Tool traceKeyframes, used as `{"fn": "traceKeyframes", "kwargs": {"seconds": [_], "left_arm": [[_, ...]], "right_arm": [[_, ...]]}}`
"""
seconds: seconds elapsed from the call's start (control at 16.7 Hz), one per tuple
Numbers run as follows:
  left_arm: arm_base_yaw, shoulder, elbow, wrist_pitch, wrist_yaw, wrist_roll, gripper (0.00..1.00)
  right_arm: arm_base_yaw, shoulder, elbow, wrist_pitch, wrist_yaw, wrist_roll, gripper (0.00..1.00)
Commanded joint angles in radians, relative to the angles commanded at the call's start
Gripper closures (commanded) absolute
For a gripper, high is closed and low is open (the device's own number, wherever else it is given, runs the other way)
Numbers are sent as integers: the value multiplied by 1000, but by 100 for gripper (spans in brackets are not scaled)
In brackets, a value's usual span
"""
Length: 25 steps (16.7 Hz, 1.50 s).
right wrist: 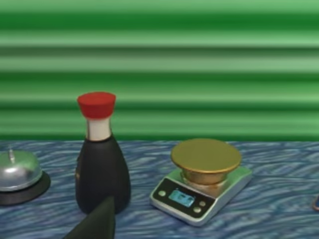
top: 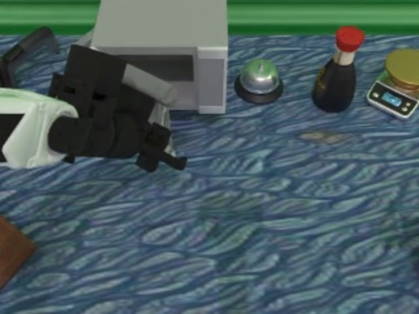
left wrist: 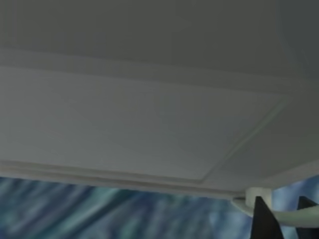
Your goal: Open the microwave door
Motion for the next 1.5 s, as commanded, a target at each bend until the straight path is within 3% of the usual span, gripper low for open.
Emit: {"fn": "traceKeyframes", "kwargs": {"seconds": [1.08,1.5], "left_arm": [[0,0,0,0,0,0,100],[21,-15,-12,-9,44,51,100]], "right_arm": [[0,0,0,0,0,0,0],[0,0,0,0,0,0,0]]}}
